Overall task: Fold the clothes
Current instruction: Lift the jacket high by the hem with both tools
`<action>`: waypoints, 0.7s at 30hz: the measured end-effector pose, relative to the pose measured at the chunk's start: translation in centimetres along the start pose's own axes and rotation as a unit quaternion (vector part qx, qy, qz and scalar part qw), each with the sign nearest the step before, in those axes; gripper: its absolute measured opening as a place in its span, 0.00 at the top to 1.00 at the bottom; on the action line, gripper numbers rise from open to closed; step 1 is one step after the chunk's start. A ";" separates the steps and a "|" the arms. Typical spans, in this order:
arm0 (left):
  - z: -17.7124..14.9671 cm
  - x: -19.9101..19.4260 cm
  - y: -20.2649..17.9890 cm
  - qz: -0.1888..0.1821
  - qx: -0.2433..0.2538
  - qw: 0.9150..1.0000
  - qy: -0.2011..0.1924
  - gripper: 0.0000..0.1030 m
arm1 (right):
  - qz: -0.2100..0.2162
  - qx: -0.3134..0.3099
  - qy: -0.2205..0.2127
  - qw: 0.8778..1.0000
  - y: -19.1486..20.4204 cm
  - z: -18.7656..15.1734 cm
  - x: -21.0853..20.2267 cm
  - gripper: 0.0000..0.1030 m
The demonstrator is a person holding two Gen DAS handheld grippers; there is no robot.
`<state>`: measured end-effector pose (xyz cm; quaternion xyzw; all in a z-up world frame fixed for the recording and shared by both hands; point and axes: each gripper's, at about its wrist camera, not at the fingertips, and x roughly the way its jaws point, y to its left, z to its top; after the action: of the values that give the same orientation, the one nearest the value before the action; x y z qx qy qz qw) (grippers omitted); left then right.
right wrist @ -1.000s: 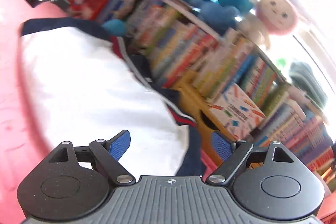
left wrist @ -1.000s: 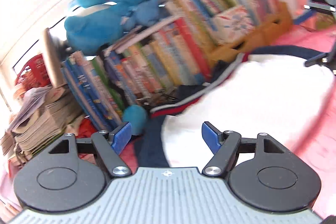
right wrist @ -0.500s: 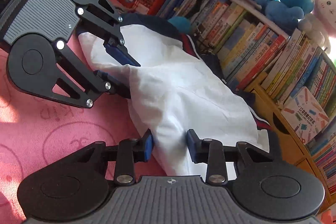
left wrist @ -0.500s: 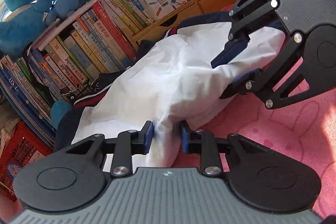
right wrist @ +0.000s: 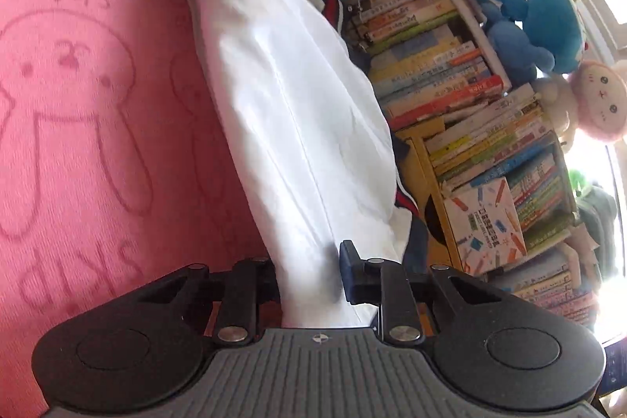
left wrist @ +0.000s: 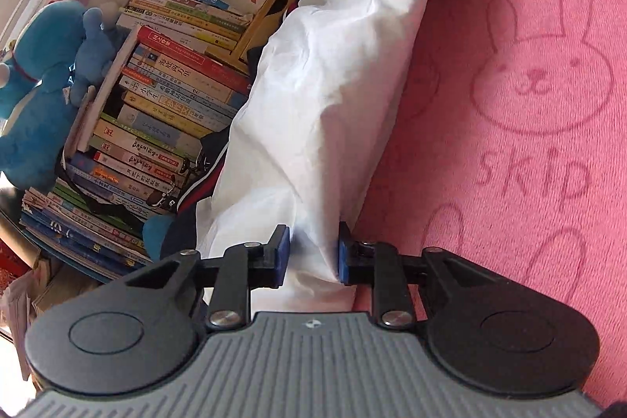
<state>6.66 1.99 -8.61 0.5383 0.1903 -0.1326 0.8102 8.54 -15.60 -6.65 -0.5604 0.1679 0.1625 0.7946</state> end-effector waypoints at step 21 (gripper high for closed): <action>-4.6 2.2 -3.0 0.133 0.272 0.953 0.017 0.84 | -0.063 -0.004 -0.025 0.998 0.7 -0.4 -2.2 0.89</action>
<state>6.63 5.02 -13.67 0.7613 0.0875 -0.0607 0.6396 6.26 -15.89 -6.33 -0.5692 0.1117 0.1262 0.8048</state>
